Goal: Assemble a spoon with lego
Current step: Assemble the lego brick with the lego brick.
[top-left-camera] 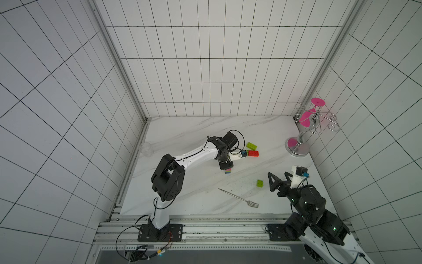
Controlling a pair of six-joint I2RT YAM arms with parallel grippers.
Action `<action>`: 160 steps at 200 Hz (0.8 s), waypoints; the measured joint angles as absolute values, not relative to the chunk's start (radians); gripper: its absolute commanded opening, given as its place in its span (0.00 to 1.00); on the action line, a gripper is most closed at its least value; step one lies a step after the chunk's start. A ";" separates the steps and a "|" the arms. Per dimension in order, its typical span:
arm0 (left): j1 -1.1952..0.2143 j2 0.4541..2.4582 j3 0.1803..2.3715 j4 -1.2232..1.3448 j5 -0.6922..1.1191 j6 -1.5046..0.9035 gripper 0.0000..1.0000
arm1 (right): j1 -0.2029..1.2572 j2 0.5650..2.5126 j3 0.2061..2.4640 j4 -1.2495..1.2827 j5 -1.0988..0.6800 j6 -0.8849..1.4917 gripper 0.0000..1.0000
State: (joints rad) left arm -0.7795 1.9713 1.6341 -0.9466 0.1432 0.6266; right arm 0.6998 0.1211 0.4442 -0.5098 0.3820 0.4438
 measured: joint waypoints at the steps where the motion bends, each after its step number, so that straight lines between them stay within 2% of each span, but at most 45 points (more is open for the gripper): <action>1: -0.780 1.971 1.634 -0.946 0.144 0.627 0.26 | 0.700 0.121 0.444 -0.510 0.382 0.444 0.99; 160: -0.768 2.019 1.635 -0.915 0.159 0.693 0.26 | 0.700 0.130 0.444 -0.503 0.382 0.444 0.99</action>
